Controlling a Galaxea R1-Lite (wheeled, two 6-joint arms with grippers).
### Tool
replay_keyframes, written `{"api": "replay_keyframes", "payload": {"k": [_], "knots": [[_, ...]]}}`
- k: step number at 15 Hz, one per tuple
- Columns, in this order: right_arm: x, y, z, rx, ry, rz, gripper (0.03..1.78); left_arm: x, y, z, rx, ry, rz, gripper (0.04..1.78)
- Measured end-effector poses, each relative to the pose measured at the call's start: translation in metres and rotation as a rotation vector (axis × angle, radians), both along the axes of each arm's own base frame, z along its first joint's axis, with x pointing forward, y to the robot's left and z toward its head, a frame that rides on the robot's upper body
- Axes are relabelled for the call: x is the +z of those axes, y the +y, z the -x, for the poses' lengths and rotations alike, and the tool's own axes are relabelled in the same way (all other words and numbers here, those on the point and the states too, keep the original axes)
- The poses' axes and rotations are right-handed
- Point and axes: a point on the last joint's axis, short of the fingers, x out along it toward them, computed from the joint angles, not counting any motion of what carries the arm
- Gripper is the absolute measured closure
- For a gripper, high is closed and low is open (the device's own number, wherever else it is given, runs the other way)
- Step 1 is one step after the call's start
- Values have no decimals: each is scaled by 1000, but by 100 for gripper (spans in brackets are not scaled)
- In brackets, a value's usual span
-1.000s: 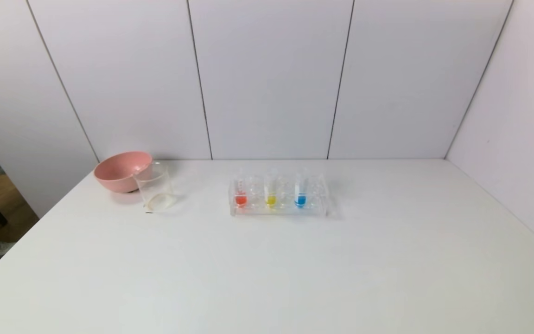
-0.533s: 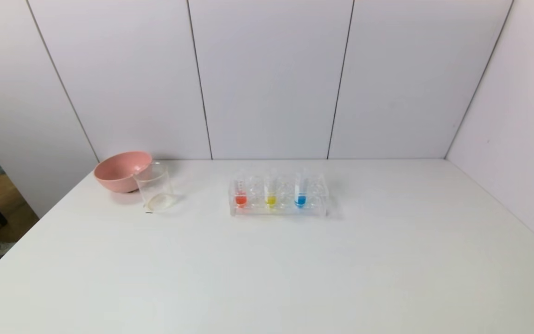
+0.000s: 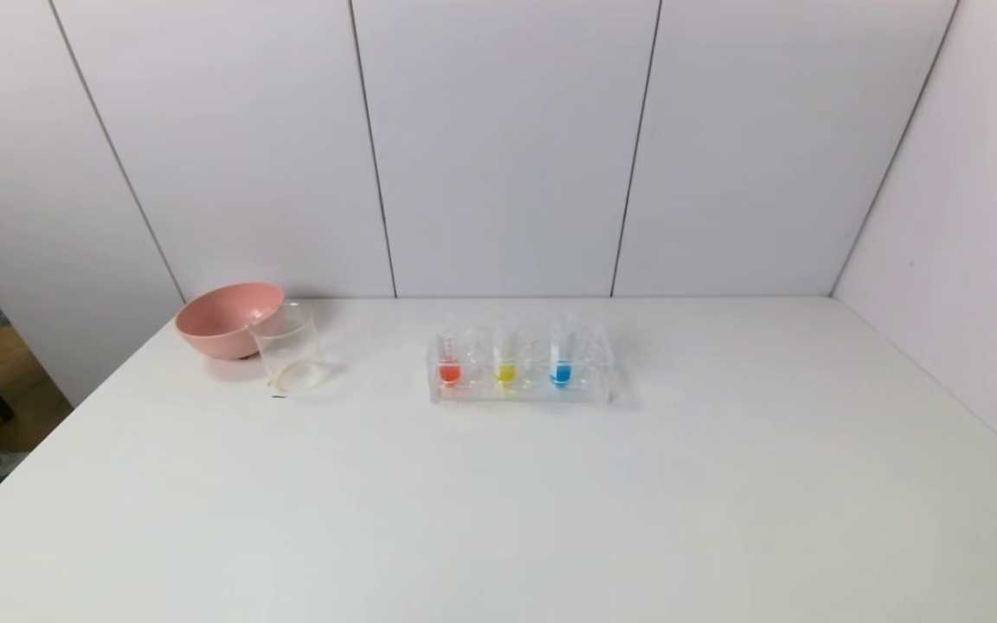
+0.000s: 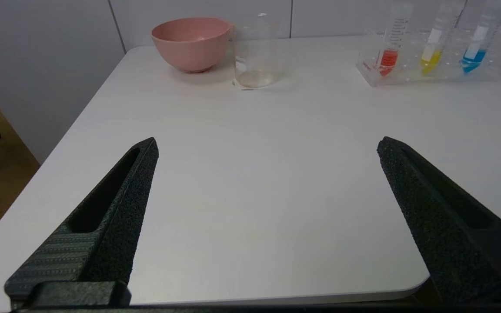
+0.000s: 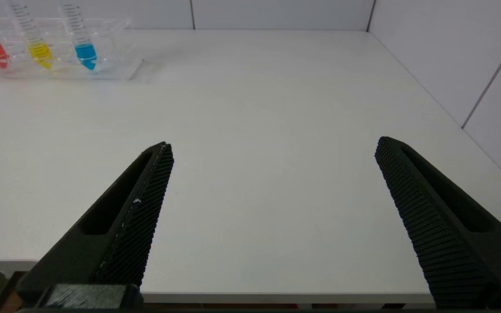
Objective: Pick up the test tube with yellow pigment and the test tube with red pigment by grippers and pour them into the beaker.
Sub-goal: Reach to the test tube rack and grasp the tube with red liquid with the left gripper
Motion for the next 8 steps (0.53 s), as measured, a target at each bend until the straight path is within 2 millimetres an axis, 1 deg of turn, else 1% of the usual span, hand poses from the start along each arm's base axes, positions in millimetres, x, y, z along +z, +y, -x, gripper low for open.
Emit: {"api": "replay_keyframes", "payload": {"k": [4, 8], "knots": [[0, 0, 0, 0, 0, 0, 11, 39, 0, -4, -9, 0, 49, 6], [0, 0, 0, 0, 0, 0, 11, 82, -1, -23, -58, -16, 66, 6]]}}
